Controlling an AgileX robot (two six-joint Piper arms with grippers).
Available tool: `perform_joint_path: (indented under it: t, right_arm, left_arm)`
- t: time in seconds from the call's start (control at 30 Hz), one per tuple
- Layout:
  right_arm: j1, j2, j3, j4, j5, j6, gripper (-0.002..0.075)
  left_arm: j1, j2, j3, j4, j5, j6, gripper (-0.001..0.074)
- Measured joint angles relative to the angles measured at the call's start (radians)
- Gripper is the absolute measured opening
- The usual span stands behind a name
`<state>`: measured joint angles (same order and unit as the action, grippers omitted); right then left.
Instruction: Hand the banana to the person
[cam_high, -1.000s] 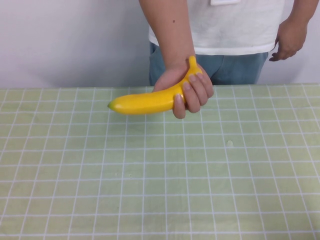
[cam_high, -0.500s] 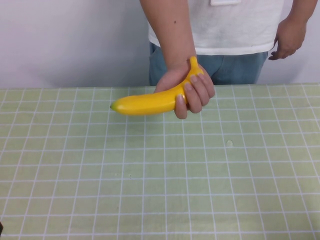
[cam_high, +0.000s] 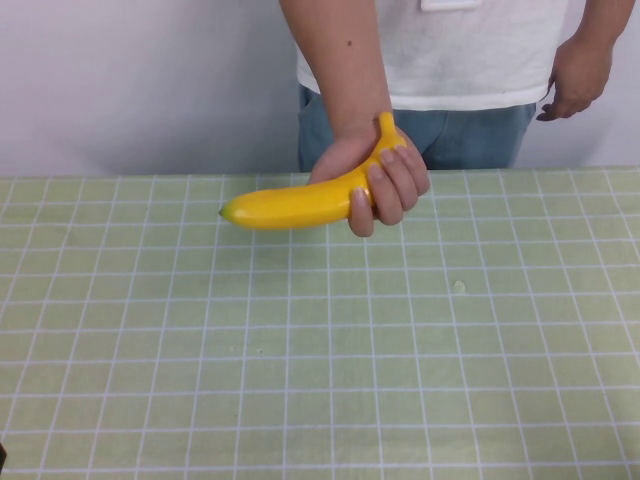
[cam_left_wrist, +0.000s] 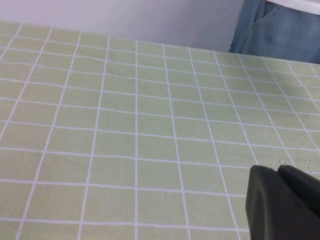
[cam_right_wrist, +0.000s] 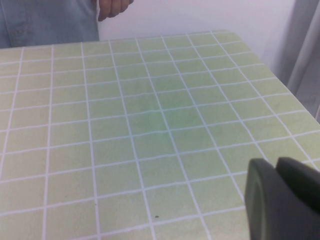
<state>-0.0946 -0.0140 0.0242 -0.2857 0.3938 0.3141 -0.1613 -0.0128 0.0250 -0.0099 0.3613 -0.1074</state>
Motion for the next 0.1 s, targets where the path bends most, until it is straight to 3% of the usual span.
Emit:
perform_joint_path:
  t: [0.1]
  right_arm:
    - [0.000,0.000,0.000,0.000,0.000,0.000,-0.0011]
  left_arm:
    - [0.000,0.000,0.000,0.000,0.000,0.000,-0.0004]
